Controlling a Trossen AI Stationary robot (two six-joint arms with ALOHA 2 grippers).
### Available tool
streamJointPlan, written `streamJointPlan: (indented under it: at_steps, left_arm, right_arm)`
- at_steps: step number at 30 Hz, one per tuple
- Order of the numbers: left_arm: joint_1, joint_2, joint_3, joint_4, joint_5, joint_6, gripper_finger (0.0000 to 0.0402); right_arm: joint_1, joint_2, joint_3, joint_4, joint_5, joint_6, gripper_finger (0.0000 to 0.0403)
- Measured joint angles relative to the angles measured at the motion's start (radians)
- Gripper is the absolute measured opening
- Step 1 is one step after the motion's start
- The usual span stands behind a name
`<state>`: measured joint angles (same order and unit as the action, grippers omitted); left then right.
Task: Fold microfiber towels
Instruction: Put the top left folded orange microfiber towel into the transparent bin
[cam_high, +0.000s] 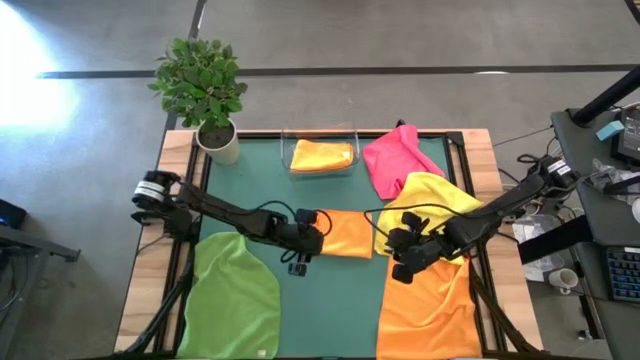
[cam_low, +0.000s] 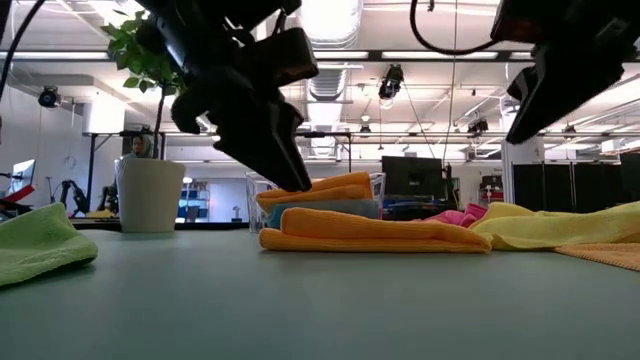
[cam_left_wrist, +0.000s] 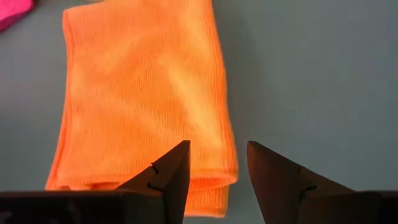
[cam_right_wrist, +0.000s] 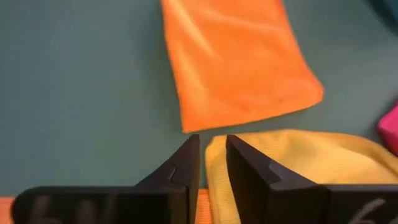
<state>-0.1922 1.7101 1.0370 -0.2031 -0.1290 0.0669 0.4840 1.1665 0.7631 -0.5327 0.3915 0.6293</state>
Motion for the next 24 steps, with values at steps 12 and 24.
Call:
streamJointPlan:
  at_steps: [12, 24]
  left_arm:
    - [-0.032, 0.062, 0.004, -0.025, -0.005, 0.0, 0.0143]
    - [-0.03, 0.139, 0.003, -0.023, -0.196, -0.005, 0.0143]
  right_arm:
    - [-0.007, 0.156, 0.0, 0.15, 0.053, -0.232, 0.0145]
    - [-0.056, 0.35, 0.012, 0.28, 0.033, -0.319, 0.0153]
